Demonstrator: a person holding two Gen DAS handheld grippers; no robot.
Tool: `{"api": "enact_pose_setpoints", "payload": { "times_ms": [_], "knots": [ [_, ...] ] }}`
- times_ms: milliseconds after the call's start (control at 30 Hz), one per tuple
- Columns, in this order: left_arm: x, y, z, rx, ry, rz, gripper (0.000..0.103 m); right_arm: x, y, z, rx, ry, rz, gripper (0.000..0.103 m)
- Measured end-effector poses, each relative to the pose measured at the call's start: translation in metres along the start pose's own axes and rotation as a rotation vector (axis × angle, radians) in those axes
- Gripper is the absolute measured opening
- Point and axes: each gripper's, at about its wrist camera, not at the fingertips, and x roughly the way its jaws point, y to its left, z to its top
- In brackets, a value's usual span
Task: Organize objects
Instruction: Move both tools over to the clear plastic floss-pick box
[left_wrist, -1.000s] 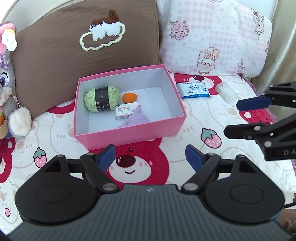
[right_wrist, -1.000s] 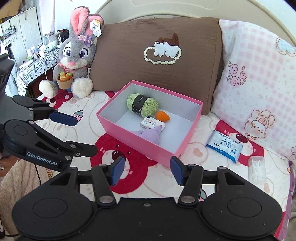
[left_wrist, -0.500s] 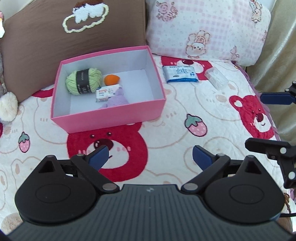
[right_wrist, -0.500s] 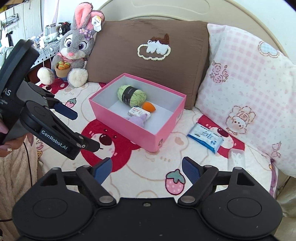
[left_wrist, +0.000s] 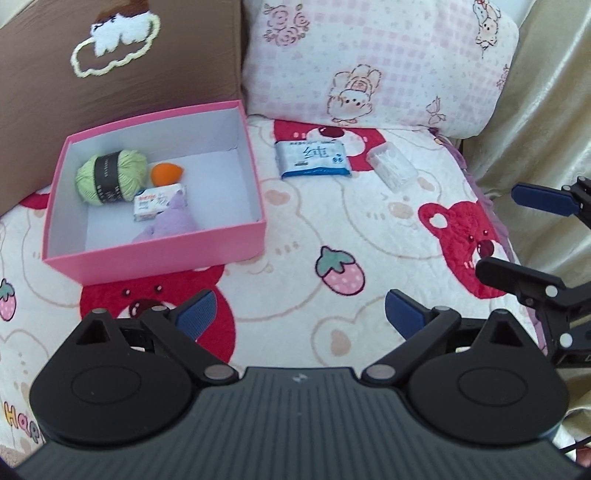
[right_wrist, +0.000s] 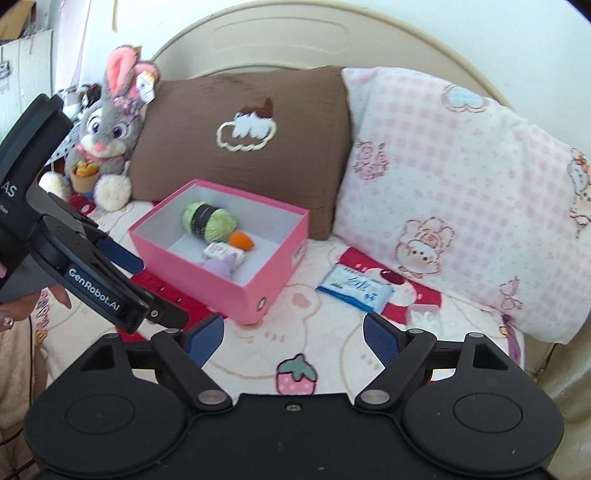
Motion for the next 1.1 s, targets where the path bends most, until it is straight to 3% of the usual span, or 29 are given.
{"api": "enact_pose_setpoints", "payload": {
  "times_ms": [133, 300, 467, 567, 700, 1100],
  "knots": [
    [0.011, -0.012, 0.010, 0.016, -0.011, -0.055, 0.099, -0.001, -0.016, -0.005, -0.006, -0.034, -0.053, 0.086],
    [0.035, -0.022, 0.019, 0.004, -0.026, -0.023, 0.099, 0.004, -0.034, -0.009, 0.009, -0.030, -0.126, 0.086],
    [0.060, -0.024, 0.031, -0.049, -0.024, -0.046, 0.099, 0.015, -0.050, -0.013, 0.058, -0.009, -0.166, 0.086],
    [0.068, -0.029, 0.038, -0.045, -0.042, -0.045, 0.099, 0.020, -0.055, -0.010, 0.108, 0.007, -0.123, 0.086],
    [0.079, -0.032, 0.049, -0.054, -0.042, -0.079, 0.099, 0.031, -0.053, -0.010, 0.066, 0.021, -0.128, 0.086],
    [0.128, -0.054, 0.075, -0.028, 0.002, -0.127, 0.099, 0.082, -0.089, -0.033, 0.158, 0.108, -0.151, 0.079]
  ]
}}
